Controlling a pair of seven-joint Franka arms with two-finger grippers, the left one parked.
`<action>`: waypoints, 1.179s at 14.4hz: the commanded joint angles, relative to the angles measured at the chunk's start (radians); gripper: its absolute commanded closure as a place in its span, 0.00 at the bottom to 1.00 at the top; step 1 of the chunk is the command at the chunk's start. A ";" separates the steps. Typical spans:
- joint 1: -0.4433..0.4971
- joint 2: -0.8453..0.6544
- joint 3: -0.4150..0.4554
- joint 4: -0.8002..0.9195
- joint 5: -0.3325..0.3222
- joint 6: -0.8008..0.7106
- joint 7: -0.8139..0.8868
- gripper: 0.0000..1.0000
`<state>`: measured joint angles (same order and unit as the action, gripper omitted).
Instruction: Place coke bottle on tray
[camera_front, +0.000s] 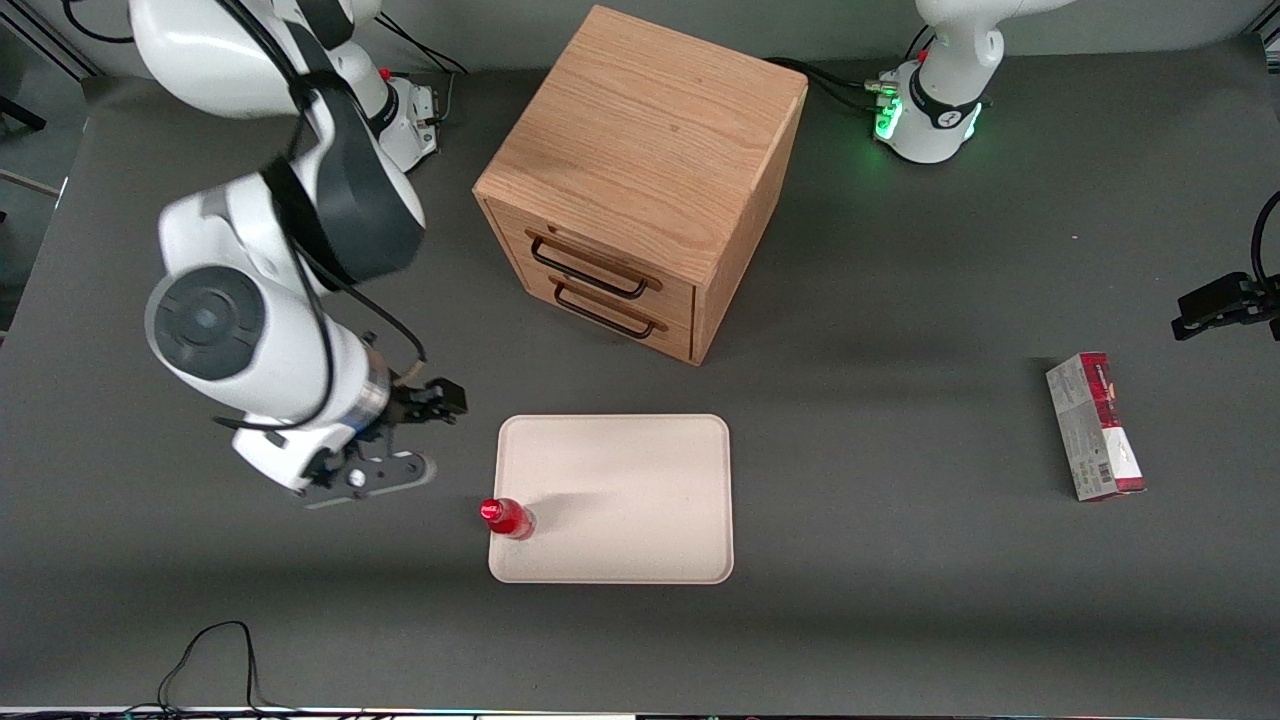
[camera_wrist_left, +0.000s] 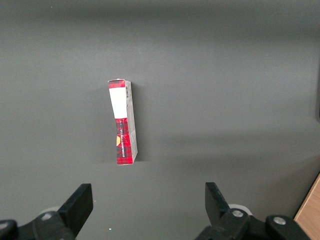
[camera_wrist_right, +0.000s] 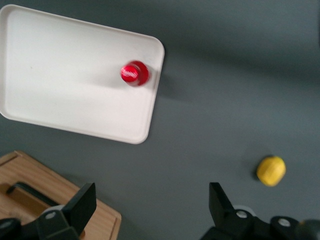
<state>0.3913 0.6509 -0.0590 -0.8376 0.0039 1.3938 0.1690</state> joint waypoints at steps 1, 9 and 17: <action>-0.044 -0.152 -0.007 -0.159 -0.001 -0.016 0.009 0.00; -0.276 -0.569 -0.004 -0.662 0.065 0.174 -0.132 0.00; -0.338 -0.606 -0.007 -0.681 -0.033 0.159 -0.195 0.00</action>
<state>0.0520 0.0708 -0.0706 -1.4859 0.0052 1.5403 -0.0054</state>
